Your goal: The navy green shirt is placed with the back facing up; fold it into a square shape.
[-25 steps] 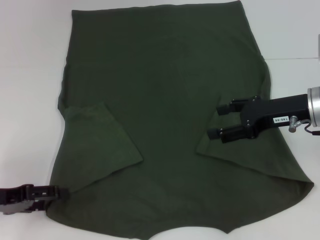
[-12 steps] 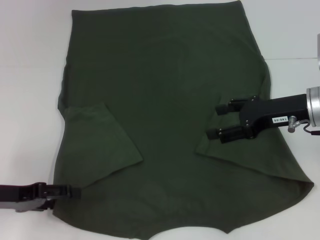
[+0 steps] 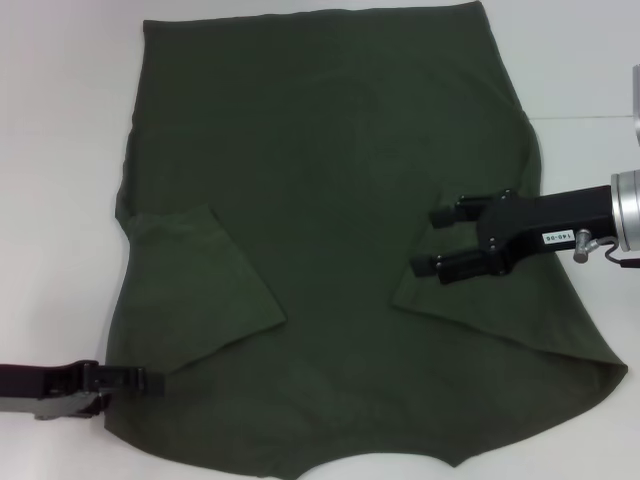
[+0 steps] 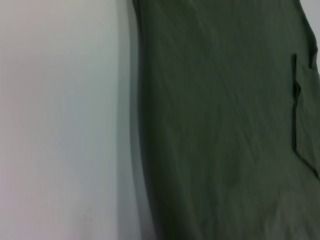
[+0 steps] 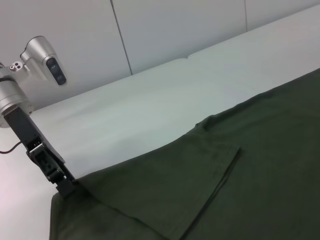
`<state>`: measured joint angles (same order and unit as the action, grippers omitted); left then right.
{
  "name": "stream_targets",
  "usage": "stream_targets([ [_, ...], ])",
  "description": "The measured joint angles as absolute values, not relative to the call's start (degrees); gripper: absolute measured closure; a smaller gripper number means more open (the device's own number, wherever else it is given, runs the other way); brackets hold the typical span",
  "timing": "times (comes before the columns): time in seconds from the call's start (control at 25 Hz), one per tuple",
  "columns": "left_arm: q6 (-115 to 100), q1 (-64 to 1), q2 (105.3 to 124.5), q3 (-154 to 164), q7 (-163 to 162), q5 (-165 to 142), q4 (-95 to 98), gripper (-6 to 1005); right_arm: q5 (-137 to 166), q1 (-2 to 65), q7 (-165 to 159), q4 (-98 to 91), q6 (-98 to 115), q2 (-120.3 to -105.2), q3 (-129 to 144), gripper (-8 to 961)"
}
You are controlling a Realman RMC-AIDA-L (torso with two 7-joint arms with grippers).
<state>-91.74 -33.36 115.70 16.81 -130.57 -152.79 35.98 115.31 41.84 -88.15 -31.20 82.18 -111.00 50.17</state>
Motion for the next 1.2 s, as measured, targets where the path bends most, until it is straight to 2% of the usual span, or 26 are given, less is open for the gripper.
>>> stream_targets([
  [0.12,-91.67,-33.47,115.56,16.87,-130.72,-152.83,36.02,135,115.31,41.97,-88.15,-31.2,82.18,-111.02,50.2,34],
  [0.36,-91.66,-33.61,115.34,16.88,-130.91,-152.95,36.04,365,115.31,42.12,-88.15,-31.2,82.17,-111.14,50.3,34],
  [0.8,-90.88,-33.85,115.22,17.51,-131.45,-153.51,36.14,577,115.31,42.29,-88.15,-31.2,81.6,-111.18,50.26,35],
  [0.88,-89.86,-33.91,115.14,17.59,-132.22,-154.21,36.14,588,115.31,42.29,-88.15,-31.2,81.57,-111.18,50.27,35],
  [1.12,-89.85,-34.57,115.1,18.22,-132.5,-155.35,35.77,716,115.31,42.28,-88.2,-31.2,81.56,-111.18,50.28,35],
  [1.2,-89.85,-34.69,115.05,18.26,-132.51,-155.41,35.66,804,115.31,42.27,-88.2,-31.2,81.56,-111.18,50.28,35],
])
